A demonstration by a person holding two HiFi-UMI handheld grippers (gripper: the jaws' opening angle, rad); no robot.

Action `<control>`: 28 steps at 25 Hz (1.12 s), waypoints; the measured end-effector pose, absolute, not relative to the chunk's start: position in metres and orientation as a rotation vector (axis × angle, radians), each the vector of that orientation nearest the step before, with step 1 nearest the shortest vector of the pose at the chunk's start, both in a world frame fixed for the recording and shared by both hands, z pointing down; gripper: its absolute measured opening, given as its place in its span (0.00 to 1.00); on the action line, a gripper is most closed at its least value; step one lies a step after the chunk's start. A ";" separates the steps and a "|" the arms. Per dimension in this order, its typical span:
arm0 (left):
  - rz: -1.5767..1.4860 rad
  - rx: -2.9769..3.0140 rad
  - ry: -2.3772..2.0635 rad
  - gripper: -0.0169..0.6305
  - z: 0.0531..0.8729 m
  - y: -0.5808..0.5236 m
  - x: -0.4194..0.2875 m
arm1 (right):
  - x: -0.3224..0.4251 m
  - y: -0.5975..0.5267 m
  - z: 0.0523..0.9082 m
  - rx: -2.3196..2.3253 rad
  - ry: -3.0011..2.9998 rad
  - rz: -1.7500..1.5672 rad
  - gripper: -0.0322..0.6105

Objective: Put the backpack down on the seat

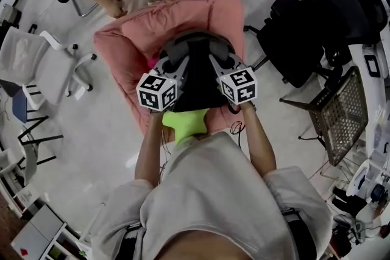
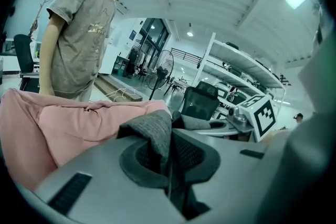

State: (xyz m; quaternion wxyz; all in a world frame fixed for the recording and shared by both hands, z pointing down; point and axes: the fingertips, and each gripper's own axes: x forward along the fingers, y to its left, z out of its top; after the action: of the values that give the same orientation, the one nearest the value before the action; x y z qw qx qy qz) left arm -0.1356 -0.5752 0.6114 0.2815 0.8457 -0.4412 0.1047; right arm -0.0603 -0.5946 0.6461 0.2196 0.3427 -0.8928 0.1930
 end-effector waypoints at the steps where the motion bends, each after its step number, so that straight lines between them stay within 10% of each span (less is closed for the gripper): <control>1: 0.284 2.264 -1.178 0.08 0.614 -0.578 -0.135 | -0.060 -0.598 0.650 0.952 -2.464 0.541 0.10; 28: 0.391 2.171 -1.176 0.09 0.674 -0.575 -0.121 | -0.040 -0.617 0.712 0.965 -2.346 0.629 0.30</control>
State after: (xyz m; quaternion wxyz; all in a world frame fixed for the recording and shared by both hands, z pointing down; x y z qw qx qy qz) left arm -0.1213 -0.5754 0.6737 0.3153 0.8242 -0.4463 0.1486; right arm -0.0398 -0.6167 0.7115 0.2608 0.3563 -0.8666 0.2324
